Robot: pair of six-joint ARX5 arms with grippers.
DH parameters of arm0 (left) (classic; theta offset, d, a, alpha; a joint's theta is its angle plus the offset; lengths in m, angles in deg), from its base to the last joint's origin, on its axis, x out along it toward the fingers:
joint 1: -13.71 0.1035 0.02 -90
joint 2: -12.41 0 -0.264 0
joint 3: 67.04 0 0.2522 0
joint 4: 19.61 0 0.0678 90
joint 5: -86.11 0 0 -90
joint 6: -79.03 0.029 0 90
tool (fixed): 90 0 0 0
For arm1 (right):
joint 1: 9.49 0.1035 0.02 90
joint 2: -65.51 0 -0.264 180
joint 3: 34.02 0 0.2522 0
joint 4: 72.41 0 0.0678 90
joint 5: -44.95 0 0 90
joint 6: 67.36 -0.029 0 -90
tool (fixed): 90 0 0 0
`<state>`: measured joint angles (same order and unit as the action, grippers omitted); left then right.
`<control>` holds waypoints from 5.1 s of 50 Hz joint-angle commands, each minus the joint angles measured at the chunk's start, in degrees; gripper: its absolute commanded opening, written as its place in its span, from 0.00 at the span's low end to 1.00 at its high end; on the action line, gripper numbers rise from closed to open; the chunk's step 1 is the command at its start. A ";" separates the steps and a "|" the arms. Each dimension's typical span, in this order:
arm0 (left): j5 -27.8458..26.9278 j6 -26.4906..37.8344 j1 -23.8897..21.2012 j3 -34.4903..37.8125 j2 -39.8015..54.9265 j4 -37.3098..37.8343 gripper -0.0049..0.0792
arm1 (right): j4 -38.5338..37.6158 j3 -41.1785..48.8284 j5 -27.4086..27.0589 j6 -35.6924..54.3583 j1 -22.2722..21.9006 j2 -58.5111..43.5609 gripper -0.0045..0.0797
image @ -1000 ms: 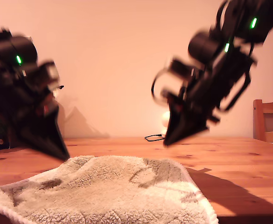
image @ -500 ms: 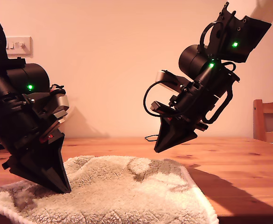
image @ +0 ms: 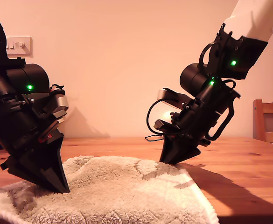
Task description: Fold the tea towel in front of you. After folding it, place it to the left side.
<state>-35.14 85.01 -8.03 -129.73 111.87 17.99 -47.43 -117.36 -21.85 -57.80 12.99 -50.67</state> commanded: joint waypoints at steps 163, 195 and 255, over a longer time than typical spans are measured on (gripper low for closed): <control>-0.09 -4.92 4.39 -9.86 14.23 -20.46 0.03 | 25.46 -11.08 -2.38 -9.31 10.88 -5.51 0.04; 11.10 -5.55 7.65 -10.03 14.88 -15.45 0.03 | 26.69 -11.08 -5.68 -9.09 10.88 -5.51 0.04; -1.16 -1.99 6.10 -12.26 -2.64 0.70 0.03 | 4.20 -11.78 -9.25 -18.67 7.89 -9.99 0.04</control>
<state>-36.65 82.39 -1.10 -142.65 108.79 18.38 -44.72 -129.86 -30.99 -76.23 20.97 -57.84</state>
